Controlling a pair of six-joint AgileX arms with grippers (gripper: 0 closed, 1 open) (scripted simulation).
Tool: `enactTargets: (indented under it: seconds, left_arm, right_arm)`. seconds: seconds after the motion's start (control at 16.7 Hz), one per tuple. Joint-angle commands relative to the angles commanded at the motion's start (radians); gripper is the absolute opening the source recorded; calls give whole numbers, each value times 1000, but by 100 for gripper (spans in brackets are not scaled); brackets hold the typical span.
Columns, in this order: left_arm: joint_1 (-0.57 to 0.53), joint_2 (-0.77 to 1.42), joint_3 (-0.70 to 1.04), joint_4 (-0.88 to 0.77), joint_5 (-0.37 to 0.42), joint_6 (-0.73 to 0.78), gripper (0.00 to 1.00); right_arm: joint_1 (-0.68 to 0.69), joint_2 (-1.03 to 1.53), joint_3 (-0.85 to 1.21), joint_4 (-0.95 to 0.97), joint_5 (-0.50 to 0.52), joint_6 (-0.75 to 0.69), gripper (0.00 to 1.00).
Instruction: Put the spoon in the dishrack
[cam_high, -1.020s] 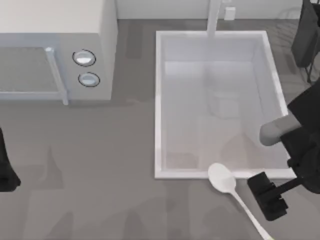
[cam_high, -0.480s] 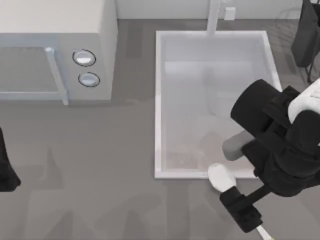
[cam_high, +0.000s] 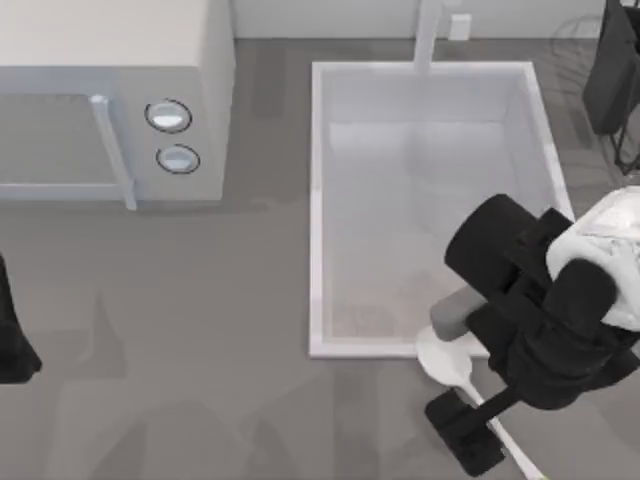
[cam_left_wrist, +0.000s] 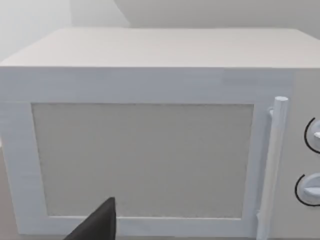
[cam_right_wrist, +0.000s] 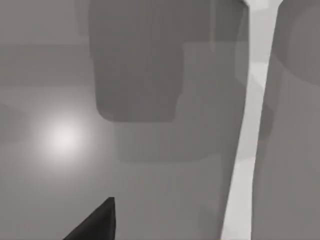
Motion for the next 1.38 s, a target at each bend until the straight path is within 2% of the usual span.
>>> enactTargets:
  seconds: [0.3,0.6,1.38]
  left_arm:
    - [0,0,0,0,0,0,100]
    - [0,0,0,0,0,0,100]
    - [0,0,0,0,0,0,100]
  right_arm:
    - [-3,115,-117,235,0,-1,100]
    - [-4,131,-134,262,0,-1,100]
    - [-4,131,-134,262,0,-1,2]
